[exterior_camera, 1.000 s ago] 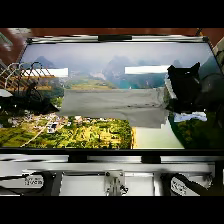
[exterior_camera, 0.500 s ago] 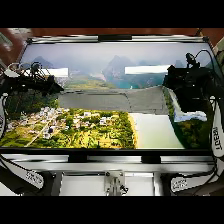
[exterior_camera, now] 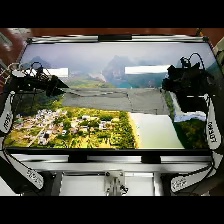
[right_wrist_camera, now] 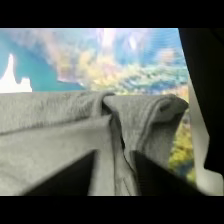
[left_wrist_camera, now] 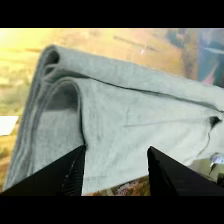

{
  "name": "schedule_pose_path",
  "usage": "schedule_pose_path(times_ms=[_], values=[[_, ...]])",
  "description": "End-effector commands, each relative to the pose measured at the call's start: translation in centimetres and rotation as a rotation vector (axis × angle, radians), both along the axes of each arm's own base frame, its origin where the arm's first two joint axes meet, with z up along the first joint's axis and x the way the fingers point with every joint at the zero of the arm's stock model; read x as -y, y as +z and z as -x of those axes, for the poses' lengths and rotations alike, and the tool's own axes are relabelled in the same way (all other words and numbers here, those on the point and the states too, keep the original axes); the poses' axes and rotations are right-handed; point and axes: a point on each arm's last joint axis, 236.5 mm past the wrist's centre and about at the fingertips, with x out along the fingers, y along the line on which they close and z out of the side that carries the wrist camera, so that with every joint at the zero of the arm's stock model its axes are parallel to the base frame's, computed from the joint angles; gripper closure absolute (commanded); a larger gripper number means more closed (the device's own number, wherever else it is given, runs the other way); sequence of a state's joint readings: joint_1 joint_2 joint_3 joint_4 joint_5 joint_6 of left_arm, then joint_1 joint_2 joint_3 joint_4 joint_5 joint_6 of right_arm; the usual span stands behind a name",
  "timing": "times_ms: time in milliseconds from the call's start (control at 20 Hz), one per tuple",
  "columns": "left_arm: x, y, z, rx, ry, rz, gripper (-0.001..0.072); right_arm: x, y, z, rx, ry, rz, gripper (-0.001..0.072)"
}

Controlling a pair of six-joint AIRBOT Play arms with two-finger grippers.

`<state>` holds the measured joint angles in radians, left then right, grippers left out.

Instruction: Fold the shirts.

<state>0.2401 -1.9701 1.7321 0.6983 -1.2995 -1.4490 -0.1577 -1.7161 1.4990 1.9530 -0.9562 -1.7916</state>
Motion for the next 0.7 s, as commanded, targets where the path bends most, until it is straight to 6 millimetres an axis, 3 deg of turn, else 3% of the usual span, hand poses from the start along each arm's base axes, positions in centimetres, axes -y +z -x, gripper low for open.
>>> schedule_pose_path(times_ms=[0, 100, 150, 250, 500, 650], values=[[-0.3, 2.8, 0.5, 0.023, -0.057, 0.009, 0.0238, 1.7, 0.2, 2.4, -0.078, 0.027, 0.070, 0.0165], [-0.7, 5.1, 0.2, 0.073, -0.062, -0.005, 0.0239, 1.4, -0.8, 4.2, -0.162, 0.047, 0.049, 0.0145], [-0.7, 5.8, 0.2, 0.091, -0.065, -0.011, 0.0239, 1.1, -1.5, 4.8, -0.199, 0.056, 0.033, 0.0048], [-0.4, 6.8, 0.6, 0.110, -0.089, -0.016, 0.0240, 0.5, -2.8, 5.5, -0.251, 0.061, 0.000, 0.0048], [-0.2, 7.2, 1.3, 0.116, -0.122, -0.017, 0.0241, 0.3, -5.1, 5.5, -0.294, 0.022, -0.023, 0.0048], [-0.2, 7.2, 1.3, 0.121, -0.127, -0.019, 0.0241, -0.3, -5.0, 3.8, -0.234, -0.010, -0.064, 0.0048]])
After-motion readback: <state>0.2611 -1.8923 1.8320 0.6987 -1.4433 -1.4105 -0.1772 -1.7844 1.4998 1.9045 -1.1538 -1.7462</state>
